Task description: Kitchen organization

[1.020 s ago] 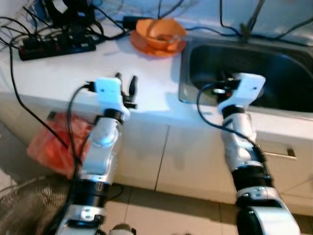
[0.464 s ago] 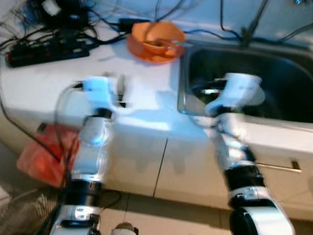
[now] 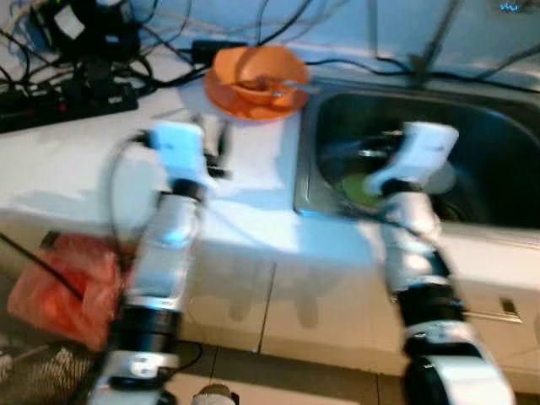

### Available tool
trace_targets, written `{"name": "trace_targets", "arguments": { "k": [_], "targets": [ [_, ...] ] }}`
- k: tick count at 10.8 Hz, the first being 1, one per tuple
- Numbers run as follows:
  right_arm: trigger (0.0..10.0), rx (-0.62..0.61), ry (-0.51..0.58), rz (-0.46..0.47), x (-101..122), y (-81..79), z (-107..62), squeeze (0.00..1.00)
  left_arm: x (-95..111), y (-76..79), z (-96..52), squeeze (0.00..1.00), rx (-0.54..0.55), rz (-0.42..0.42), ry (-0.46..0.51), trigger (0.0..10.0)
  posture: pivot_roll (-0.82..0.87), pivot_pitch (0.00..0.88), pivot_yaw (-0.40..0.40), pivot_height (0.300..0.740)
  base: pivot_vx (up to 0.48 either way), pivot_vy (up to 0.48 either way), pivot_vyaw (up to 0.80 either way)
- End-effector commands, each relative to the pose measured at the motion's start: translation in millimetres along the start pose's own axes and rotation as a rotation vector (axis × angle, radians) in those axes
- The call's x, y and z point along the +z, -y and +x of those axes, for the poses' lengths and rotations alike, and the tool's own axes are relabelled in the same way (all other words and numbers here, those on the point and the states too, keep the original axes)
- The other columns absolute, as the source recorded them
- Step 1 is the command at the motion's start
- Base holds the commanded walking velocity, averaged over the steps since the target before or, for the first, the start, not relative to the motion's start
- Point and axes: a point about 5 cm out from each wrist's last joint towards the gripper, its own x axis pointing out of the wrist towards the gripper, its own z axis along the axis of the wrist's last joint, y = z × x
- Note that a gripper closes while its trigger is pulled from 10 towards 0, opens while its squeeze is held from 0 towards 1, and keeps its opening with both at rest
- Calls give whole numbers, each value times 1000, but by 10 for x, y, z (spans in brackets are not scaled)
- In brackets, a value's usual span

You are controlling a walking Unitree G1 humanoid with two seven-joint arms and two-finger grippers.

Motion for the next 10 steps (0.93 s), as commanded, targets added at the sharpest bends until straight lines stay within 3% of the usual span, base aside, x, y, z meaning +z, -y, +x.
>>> {"name": "trace_targets", "arguments": {
  "k": [1, 7, 10],
  "targets": [
    [10000, -30, 22, -14, 72, 114, 16, 0, 98, 105, 46, 0, -37, -15, 32, 10000, 216, 98, -31, 740, 364, 0, 0],
    [10000, -31, 6, -12, 33, 106, -8, 0, 100, 148, 70, 0, -70, -22, 20, 10000, 212, 89, -21, 740, 362, 0, 0],
    [10000, -32, 1, -10, 21, 101, -24, 0, 85, 166, 42, 0, -75, -33, 16, 10000, 213, 106, -25, 740, 85, 0, 0]
  ]
}}
